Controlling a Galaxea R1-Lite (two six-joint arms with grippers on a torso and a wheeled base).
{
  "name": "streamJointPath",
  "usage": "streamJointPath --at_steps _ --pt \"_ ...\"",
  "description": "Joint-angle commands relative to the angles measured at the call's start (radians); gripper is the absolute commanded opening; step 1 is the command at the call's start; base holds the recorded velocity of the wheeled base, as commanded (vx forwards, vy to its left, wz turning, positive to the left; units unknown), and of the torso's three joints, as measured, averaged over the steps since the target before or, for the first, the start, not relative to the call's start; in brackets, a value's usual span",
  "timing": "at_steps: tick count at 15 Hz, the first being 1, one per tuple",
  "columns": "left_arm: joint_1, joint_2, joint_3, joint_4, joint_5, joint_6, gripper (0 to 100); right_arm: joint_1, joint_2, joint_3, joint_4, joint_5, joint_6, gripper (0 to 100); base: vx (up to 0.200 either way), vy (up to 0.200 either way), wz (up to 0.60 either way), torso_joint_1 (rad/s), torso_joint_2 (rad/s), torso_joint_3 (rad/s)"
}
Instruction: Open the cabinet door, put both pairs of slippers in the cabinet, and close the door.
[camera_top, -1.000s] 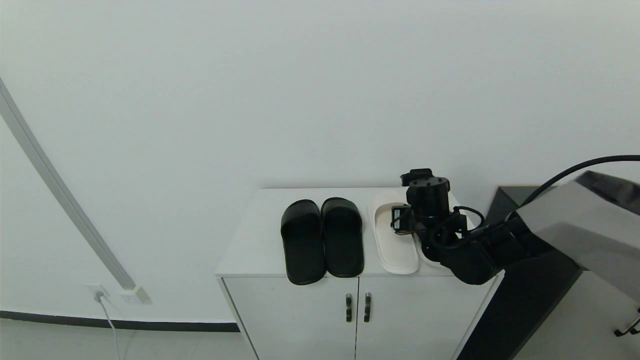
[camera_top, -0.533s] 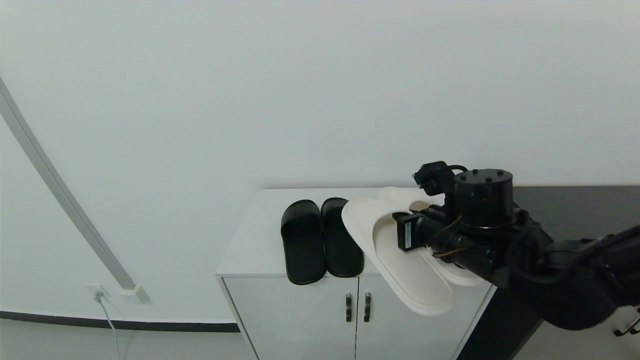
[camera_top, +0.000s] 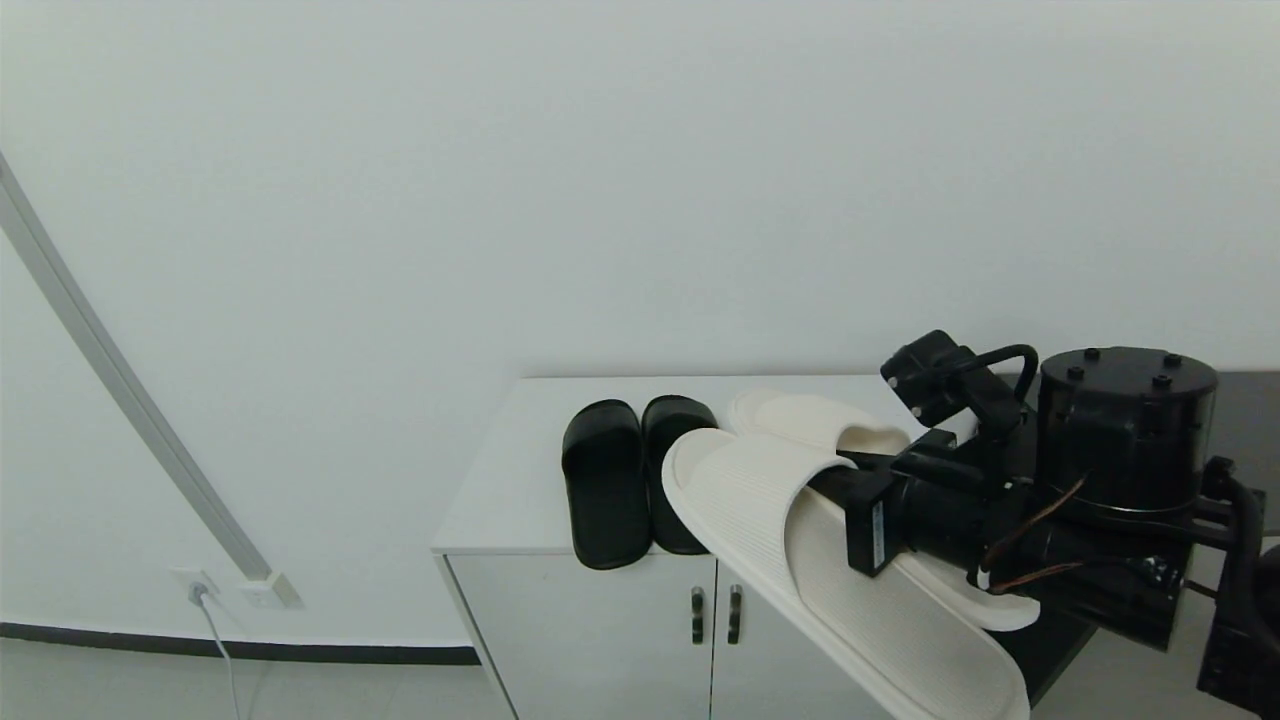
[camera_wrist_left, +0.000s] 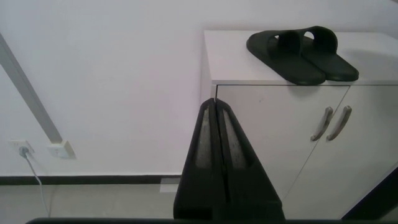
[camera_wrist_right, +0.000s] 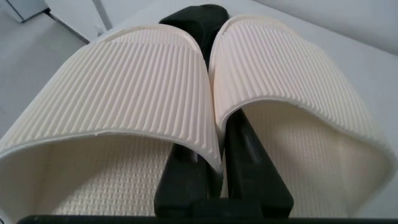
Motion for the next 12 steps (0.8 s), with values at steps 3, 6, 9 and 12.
streamJointPath --at_steps 3,6,9,12 --pt "0.0 0.0 0.0 0.0 0.001 0.0 0 0.003 0.0 0.027 -0.008 -0.005 -0.118 0 0.0 0.0 0.0 0.0 0.0 0.0" --pt "0.0 0.0 0.0 0.0 0.002 0.0 0 0.003 0.006 0.027 -0.006 -0.004 -0.124 0 0.0 0.0 0.0 0.0 0.0 0.0" --pt "0.0 0.0 0.0 0.0 0.002 0.001 0 0.003 -0.002 0.028 -0.006 -0.002 -0.118 0 0.0 0.0 0.0 0.0 0.0 0.0" --pt "0.0 0.0 0.0 0.0 0.002 0.0 0 0.003 -0.002 0.037 -0.006 -0.001 -0.118 0 -0.2 0.0 0.0 0.004 0.0 -0.001"
